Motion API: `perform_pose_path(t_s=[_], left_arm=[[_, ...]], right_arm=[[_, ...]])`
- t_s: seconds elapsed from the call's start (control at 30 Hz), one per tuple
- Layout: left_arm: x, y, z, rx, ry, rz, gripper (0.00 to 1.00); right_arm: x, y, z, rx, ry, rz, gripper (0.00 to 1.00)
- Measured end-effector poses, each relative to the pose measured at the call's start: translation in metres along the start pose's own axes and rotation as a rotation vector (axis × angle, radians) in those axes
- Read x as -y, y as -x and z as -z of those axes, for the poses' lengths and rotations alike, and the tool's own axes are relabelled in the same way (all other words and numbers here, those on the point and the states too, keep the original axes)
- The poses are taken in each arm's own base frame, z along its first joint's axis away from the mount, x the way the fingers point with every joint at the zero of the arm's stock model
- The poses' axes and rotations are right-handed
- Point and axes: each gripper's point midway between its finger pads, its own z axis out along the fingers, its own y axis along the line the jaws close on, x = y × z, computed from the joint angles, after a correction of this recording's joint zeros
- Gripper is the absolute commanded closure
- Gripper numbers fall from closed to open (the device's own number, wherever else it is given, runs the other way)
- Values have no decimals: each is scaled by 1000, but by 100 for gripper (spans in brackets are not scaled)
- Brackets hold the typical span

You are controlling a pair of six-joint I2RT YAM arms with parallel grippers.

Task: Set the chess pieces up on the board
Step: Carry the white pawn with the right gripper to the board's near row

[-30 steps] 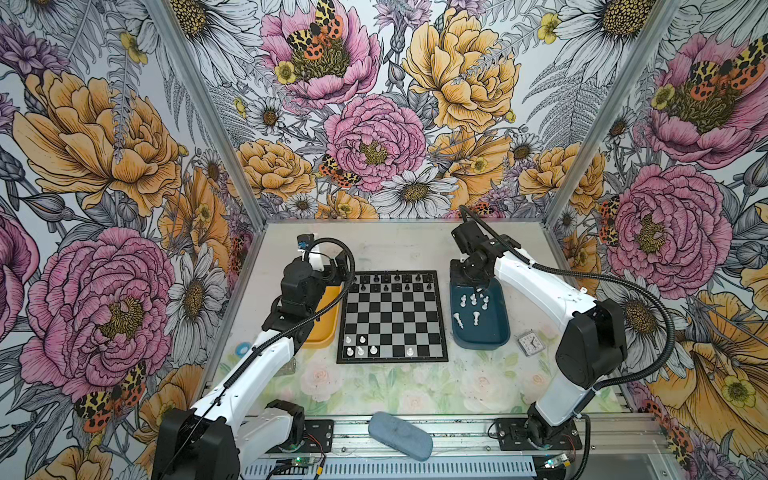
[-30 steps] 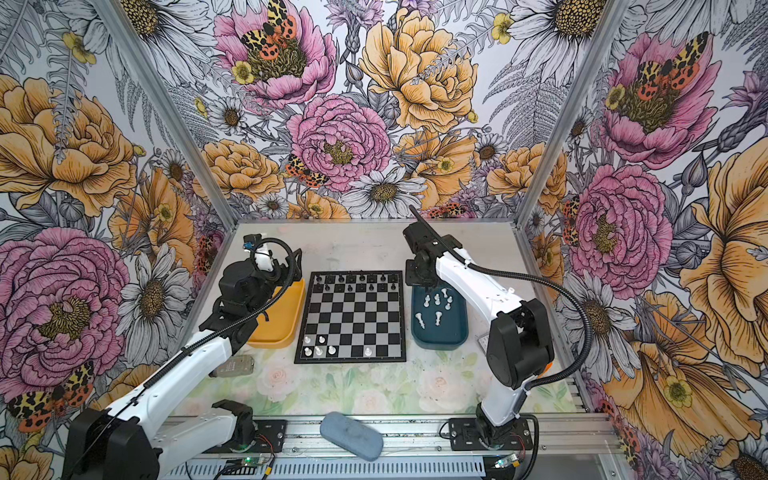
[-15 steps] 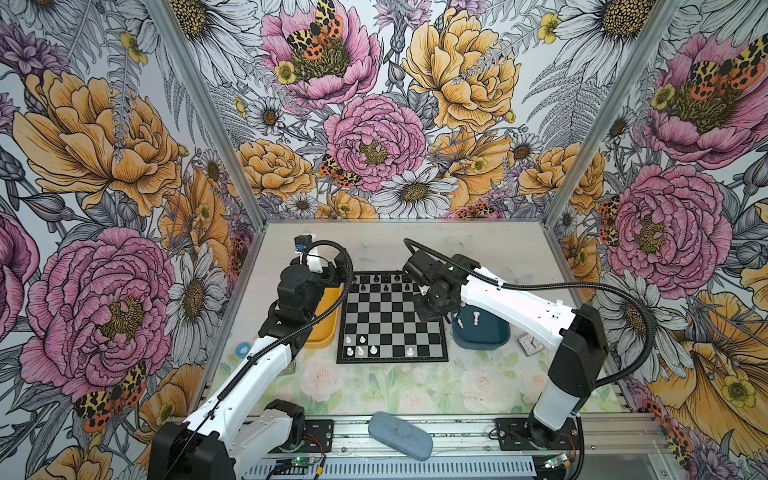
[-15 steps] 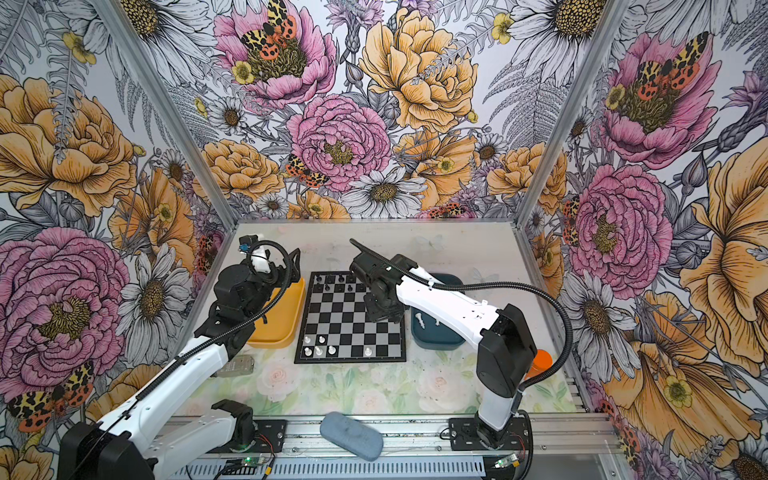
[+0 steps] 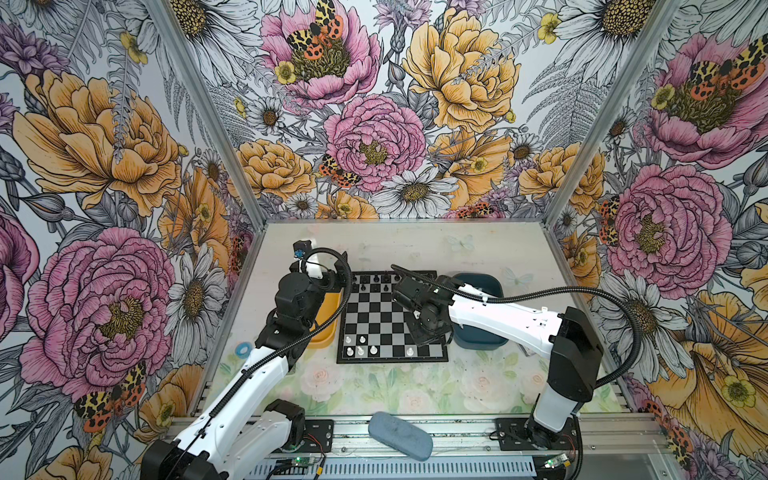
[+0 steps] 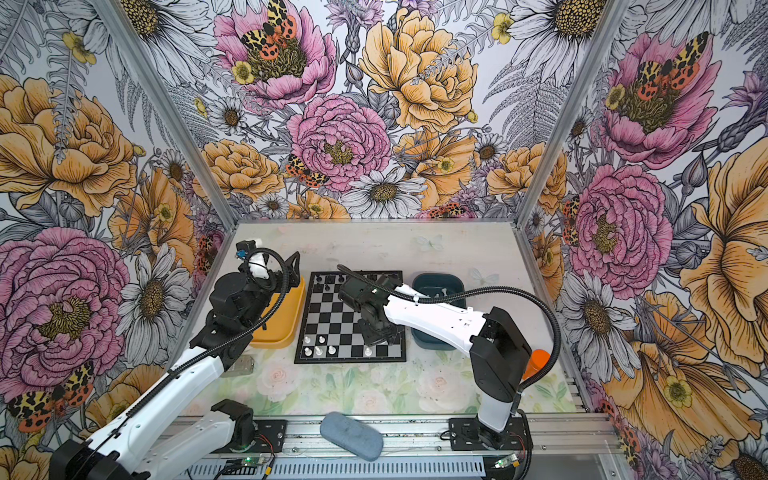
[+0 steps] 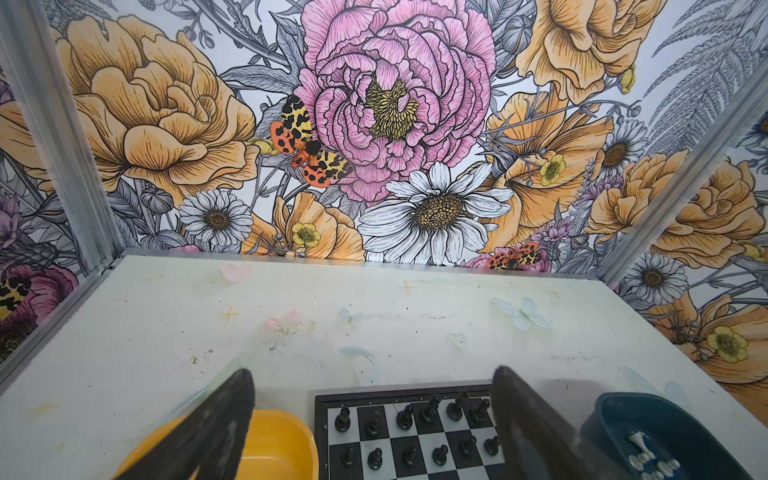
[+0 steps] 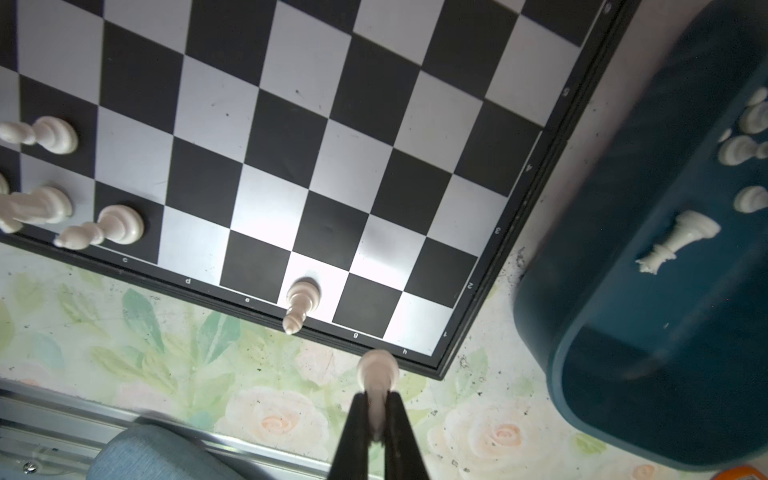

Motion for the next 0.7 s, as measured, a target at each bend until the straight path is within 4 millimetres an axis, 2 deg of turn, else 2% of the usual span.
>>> perform_pose_path(t_s=[0.33,0.7], left_arm=[[4,-1,2,-3,-4,-8,10],[2,-2,2,-4,3,-8,10]], right_arm=[[-1,-11,-27,-13,-3,-38,100],[-9,-6,-36,22,23,-63,100]])
